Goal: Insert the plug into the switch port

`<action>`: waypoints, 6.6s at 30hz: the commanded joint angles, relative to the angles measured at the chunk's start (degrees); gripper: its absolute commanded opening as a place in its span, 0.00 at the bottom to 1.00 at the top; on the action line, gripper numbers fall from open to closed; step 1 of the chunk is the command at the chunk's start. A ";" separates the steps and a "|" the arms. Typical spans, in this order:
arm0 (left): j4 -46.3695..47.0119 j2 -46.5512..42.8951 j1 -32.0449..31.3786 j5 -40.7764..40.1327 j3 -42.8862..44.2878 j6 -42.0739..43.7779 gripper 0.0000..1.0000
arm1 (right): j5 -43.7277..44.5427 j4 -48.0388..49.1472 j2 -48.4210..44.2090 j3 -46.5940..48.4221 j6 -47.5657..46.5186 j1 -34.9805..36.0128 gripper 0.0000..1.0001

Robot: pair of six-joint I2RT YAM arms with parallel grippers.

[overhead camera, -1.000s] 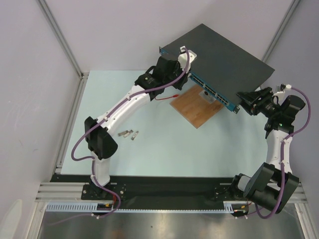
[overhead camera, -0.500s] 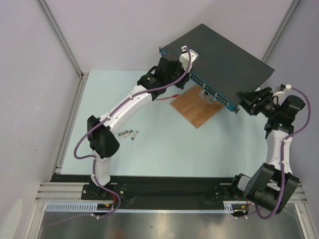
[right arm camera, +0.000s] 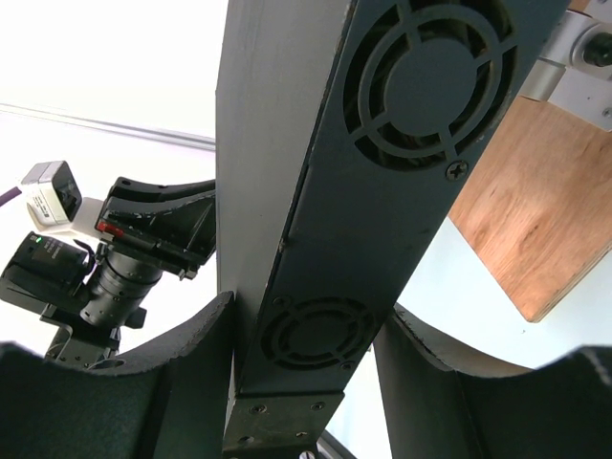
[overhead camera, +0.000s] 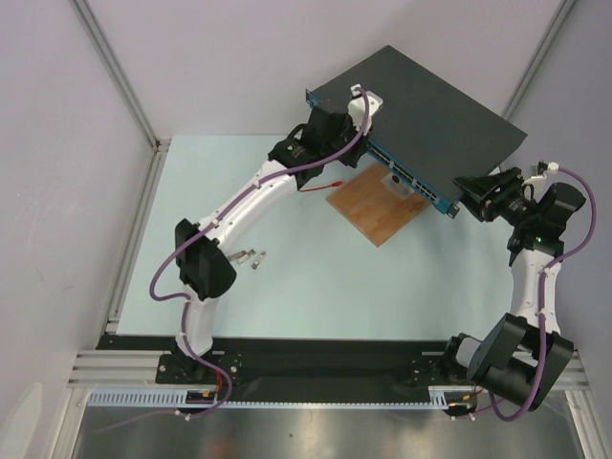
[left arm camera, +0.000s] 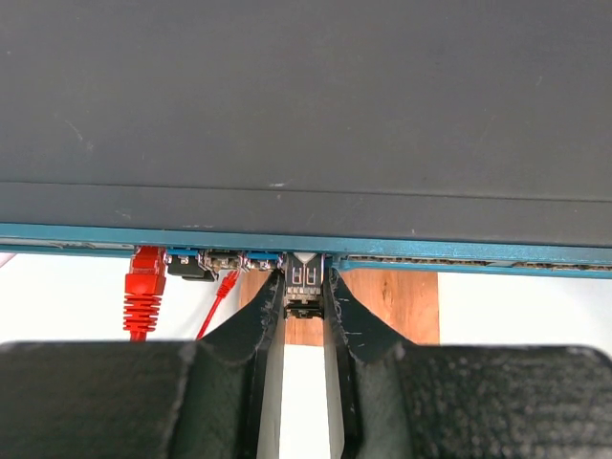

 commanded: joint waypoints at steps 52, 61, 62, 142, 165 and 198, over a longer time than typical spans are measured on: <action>1.01 -2.12 1.37 3.93 1.28 -0.87 0.01 | -1.14 -0.73 1.00 2.47 -9.54 1.53 0.00; 2.24 0.17 1.37 3.49 3.65 -1.57 0.01 | -1.14 -0.82 1.35 2.55 -9.71 1.53 0.00; 2.24 0.17 1.37 3.41 3.83 -1.66 0.01 | -1.14 -0.99 1.35 2.56 -9.80 1.53 0.00; -6.91 -26.73 34.94 9.73 -68.94 52.57 0.48 | 1.76 -56.63 -2.43 31.82 -61.22 -5.32 1.00; -9.61 -31.46 34.94 19.90 -64.13 44.76 0.00 | 7.30 -40.84 -4.27 28.57 -46.99 7.67 0.81; -5.49 -36.75 -1.79 15.62 -30.10 19.35 0.00 | 13.45 -14.62 6.80 27.08 -24.04 48.99 0.66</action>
